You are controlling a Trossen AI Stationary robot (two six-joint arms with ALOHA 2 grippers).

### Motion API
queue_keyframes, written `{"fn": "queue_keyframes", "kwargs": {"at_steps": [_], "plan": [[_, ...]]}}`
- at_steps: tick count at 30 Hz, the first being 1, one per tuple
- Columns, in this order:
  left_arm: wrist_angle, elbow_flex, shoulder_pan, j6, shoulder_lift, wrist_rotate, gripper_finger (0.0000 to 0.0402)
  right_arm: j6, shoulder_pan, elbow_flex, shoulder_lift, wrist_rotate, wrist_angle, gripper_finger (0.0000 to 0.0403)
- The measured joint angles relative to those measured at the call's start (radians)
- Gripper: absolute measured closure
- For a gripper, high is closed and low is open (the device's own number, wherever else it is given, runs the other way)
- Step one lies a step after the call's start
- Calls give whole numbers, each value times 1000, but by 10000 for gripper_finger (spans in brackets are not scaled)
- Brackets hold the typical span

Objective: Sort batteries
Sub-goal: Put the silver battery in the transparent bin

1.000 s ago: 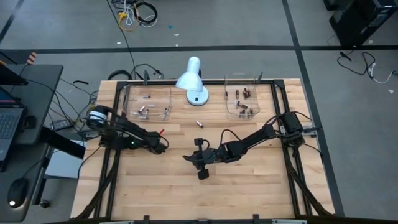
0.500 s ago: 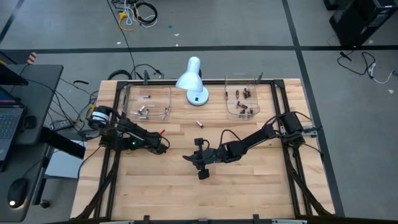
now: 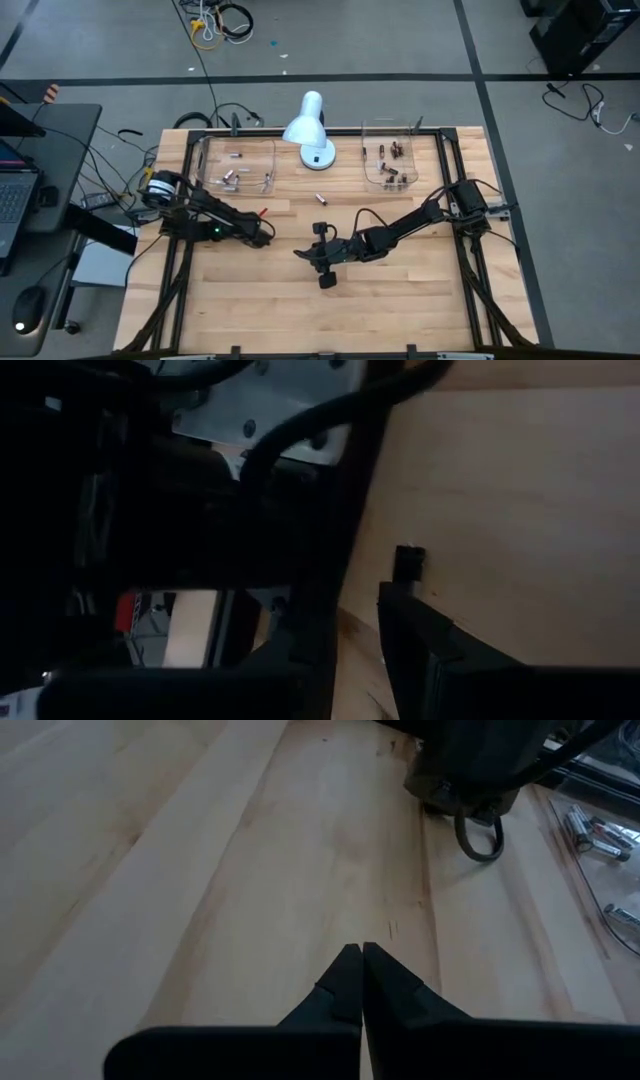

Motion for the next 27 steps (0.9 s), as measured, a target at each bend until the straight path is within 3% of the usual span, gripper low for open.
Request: {"fn": "queue_keyframes", "kwargs": {"at_steps": [21,27], "plan": [[42,34,-8,72,-3,-1,328,1,0,0,0,1,-1,403],[-77,29,-9,16,-1,22,328,1,3,0,0,1,-6,403]]}}
